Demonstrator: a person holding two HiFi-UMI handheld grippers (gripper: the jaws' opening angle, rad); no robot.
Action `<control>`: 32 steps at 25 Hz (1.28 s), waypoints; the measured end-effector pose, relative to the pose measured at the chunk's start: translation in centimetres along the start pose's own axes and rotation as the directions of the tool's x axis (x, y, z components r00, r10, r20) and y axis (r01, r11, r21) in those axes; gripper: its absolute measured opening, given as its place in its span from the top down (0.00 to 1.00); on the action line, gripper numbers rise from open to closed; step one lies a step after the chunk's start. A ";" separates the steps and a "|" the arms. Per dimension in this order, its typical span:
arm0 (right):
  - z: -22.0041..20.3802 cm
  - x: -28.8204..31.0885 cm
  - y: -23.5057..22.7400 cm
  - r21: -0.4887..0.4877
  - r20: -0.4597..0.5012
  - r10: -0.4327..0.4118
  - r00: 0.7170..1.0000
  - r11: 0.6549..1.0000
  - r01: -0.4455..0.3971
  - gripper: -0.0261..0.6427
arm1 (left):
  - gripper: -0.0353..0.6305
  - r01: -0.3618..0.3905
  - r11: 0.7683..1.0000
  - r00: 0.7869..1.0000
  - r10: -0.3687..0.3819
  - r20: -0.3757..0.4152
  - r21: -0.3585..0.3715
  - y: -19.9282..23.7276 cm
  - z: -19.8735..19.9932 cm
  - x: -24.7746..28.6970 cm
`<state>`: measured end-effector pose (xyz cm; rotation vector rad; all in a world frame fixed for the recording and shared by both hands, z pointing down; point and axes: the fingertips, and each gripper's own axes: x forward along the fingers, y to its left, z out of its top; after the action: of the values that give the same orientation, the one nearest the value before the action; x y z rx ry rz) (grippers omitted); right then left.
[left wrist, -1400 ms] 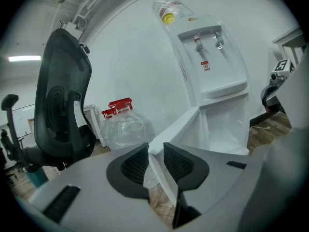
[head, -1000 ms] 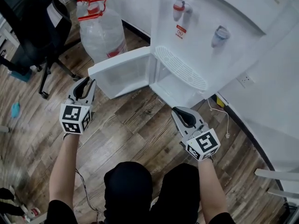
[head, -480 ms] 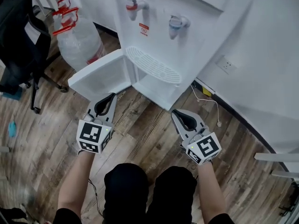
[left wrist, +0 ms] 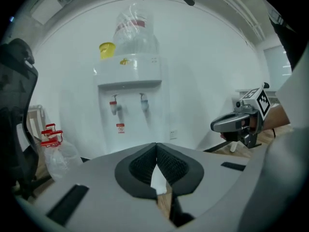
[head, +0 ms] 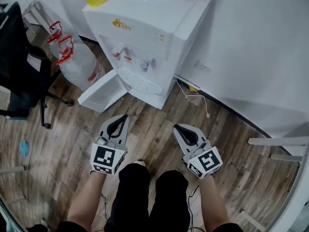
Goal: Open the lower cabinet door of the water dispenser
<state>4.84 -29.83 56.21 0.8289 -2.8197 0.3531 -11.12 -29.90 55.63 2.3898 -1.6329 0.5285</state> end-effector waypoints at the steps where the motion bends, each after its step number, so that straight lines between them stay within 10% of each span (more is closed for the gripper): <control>1: 1.5 -1.2 0.8 0.013 -0.001 -0.003 1.000 1.000 0.003 0.91 | 0.93 0.012 1.000 1.000 -0.012 -0.004 -0.015 -0.9 1.5 -1.0; 18: 24.2 -21.6 13.0 0.112 -0.018 0.006 1.000 0.994 -0.004 0.91 | 0.93 0.059 0.992 0.998 -0.057 0.022 -0.111 -14.3 26.3 -20.3; 32: 30.2 -28.4 17.4 0.046 0.067 0.032 0.997 0.998 -0.035 0.91 | 0.93 0.010 0.995 1.000 -0.008 0.024 -0.103 -19.9 29.6 -30.7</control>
<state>15.58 -9.60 17.52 0.8179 -2.8998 0.4055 2.65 -6.83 16.95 2.3363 -1.6167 0.4048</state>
